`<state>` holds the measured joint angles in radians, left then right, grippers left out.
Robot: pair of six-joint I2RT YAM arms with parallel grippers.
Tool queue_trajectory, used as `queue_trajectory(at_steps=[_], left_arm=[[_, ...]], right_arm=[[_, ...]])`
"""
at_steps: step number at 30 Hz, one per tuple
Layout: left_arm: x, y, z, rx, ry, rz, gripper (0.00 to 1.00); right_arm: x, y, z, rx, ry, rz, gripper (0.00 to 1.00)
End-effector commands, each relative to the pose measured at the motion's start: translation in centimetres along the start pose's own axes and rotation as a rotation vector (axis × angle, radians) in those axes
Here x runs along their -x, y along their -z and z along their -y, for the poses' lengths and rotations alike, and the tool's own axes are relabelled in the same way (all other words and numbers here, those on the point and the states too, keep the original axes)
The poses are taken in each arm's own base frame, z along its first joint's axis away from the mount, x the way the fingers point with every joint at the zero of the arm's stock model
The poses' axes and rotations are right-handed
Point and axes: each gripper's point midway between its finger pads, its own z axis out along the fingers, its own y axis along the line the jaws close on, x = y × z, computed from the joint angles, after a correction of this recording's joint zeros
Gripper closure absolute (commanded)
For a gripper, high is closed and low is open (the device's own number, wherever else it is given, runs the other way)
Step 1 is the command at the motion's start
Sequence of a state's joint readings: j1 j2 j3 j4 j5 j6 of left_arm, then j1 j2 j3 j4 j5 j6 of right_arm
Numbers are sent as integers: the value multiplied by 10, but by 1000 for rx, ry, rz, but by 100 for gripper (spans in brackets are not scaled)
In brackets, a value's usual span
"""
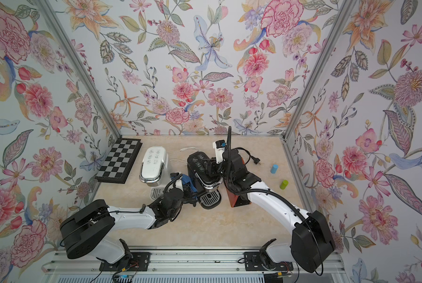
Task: Wipe the surface of a coffee machine
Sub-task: Wipe the dirt from the surface of the coffee machine.
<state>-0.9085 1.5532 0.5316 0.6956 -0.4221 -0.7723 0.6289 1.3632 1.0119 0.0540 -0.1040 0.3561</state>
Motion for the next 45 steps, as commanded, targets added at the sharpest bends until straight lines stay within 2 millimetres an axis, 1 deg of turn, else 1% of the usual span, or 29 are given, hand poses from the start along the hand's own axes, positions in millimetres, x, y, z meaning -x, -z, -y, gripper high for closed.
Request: queue_trajectory(at_steps=[1, 5, 6, 11, 14, 17, 19, 22, 28, 30, 32, 36, 38, 40, 42, 45], left_arm=[[0, -5, 8, -52, 65, 21, 100], [13, -4, 15, -59, 50, 43, 100], [30, 2, 21, -78, 60, 75, 100], [97, 19, 51, -123, 13, 192, 100], [126, 25, 63, -131, -30, 232, 100], [144, 28, 68, -131, -52, 254, 100], [150, 29, 68, -124, -63, 260, 100], [148, 30, 65, -121, -54, 252, 100], [122, 23, 53, -110, -29, 204, 100], [120, 24, 52, -110, -32, 199, 100], [125, 28, 52, -105, -41, 206, 100], [145, 38, 56, -98, -63, 225, 100], [152, 42, 57, -92, -77, 225, 100], [159, 47, 55, -76, -85, 230, 100], [165, 52, 54, -65, -96, 230, 100], [174, 59, 52, -51, -117, 231, 100]], right_arm=[[-64, -4, -11, 52, -33, -205, 44], [-63, -4, -11, 54, -34, -202, 44], [-62, -3, -11, 54, -34, -200, 44], [-62, -3, -13, 59, -38, -199, 44], [-61, -3, -15, 66, -42, -197, 45], [-61, -2, -15, 70, -46, -192, 45], [-61, -2, -16, 74, -46, -191, 45], [-60, -1, -16, 73, -42, -187, 44], [-61, -1, -15, 71, -41, -188, 44], [-61, 1, -14, 64, -36, -185, 44], [-57, 4, -13, 58, -28, -171, 42], [-49, 15, -9, 20, 10, -167, 36], [-46, 20, -8, 4, 32, -165, 33], [-42, 26, -5, -17, 55, -155, 27], [-38, 31, -6, -21, 80, -148, 17], [-35, 41, -11, -16, 136, -141, 13]])
